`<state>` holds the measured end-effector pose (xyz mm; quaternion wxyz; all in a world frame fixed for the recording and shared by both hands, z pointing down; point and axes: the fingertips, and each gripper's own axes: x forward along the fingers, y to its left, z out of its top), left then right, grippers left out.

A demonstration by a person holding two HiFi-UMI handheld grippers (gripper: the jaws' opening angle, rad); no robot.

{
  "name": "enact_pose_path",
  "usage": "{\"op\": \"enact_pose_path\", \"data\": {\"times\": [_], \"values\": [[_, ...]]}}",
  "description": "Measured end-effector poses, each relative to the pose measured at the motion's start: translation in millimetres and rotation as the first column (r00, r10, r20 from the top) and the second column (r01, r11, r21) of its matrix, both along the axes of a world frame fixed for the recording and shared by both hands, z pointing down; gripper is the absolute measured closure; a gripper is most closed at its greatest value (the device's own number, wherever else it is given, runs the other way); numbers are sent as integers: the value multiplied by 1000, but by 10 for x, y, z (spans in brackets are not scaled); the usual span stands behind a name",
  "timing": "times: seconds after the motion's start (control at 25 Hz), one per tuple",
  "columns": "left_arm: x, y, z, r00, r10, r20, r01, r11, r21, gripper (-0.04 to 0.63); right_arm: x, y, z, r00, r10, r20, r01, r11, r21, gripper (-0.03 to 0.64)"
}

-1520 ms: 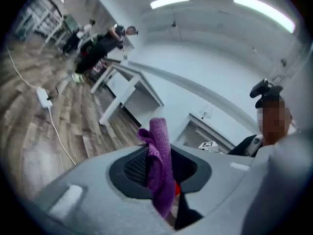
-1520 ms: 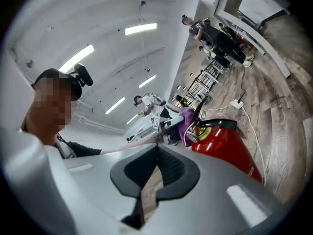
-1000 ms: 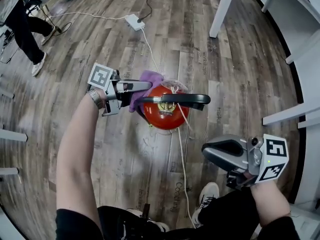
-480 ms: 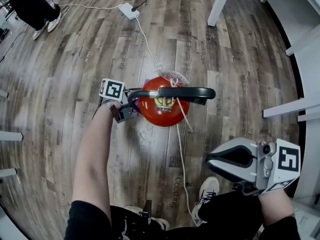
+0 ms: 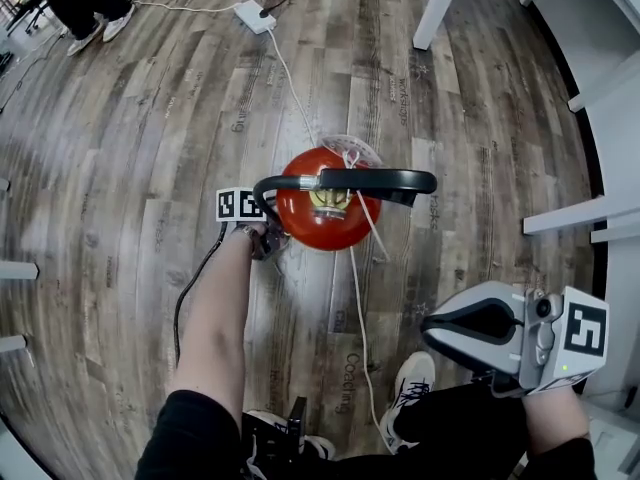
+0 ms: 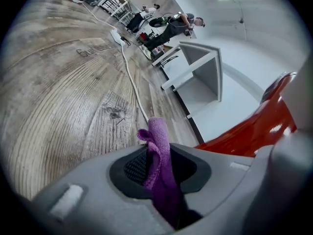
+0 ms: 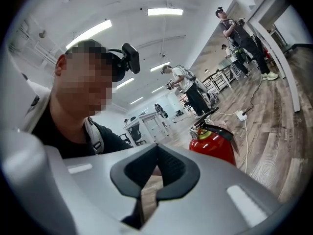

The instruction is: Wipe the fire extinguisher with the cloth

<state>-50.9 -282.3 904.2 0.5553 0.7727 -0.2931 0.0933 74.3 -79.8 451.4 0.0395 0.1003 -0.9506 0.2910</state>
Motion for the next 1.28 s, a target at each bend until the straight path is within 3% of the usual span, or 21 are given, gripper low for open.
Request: {"op": "enact_pose_path", "data": {"times": [0.12, 0.2, 0.32, 0.48, 0.6, 0.72, 0.88, 1.04, 1.16, 1.24, 1.28], "values": [[-17, 1, -69, 999, -34, -39, 34, 999, 8, 517, -29, 0, -11, 1000, -4, -4, 4, 1000, 15, 614], [-43, -44, -207, 989, -81, -121, 84, 996, 20, 515, -61, 0, -34, 1000, -11, -2, 11, 999, 39, 614], [-83, -115, -623, 948, -136, -289, 161, 985, 65, 512, -125, 38, -63, 1000, -19, 3, 19, 999, 30, 614], [-172, -52, -1342, 874, -103, -474, 194, 970, 147, 512, -153, 73, -89, 1000, -17, 4, 17, 999, 39, 614], [-333, 22, -1819, 857, -59, -513, 211, 947, 243, 512, -203, 129, -151, 1000, -20, 21, 19, 998, 53, 614], [-475, 109, -2360, 858, 4, -513, 224, 897, 382, 514, -254, 206, -145, 999, -37, 0, 37, 991, 127, 614], [-629, 289, -3085, 909, 61, -413, 215, 780, 588, 514, -317, 159, -40, 998, -42, -43, 50, 977, 206, 614], [-654, 628, -3667, 967, 101, -233, 118, 634, 764, 514, -384, 47, 12, 999, -23, 29, 20, 994, 109, 614], [-573, 879, -3984, 991, 114, -64, -2, 507, 862, 512, -382, 6, 36, 997, -8, 78, 6, 1000, 20, 614], [-505, 954, -4070, 992, 61, 108, -124, 397, 909, 512, -357, 3, 7, 996, 0, 88, -2, 1000, 19, 614], [-461, 973, -4076, 980, 27, 199, -196, 337, 921, 512, -341, 1, -16, 996, 5, 90, -7, 1000, 29, 614]]}}
